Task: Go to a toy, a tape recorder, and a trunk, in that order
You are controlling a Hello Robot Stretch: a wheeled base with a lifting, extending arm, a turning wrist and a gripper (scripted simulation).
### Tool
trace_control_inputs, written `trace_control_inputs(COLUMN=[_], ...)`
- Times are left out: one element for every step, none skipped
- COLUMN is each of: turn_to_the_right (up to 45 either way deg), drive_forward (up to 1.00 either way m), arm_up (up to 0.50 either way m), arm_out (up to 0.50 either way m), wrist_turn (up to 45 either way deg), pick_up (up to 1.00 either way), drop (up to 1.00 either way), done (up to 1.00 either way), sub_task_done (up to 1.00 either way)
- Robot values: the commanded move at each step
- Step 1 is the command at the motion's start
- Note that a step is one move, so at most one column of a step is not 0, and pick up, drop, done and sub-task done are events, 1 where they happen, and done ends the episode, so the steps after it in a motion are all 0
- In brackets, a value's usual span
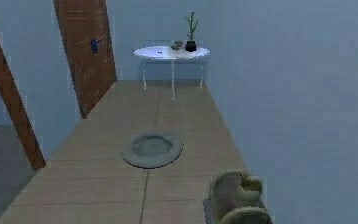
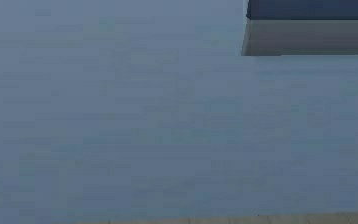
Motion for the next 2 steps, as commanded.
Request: trace_control_inputs(turn_to_the_right=[24.0,0.0], drive_forward=[0.0,0.0], arm_up=[0.0,0.0], arm_out=[0.0,0.0], wrist_turn=[0.0,0.0], pick_up=[0.0,0.0], drop=[0.0,0.0], done=[0.0,1.0], sub_task_done=[0.0,0.0])
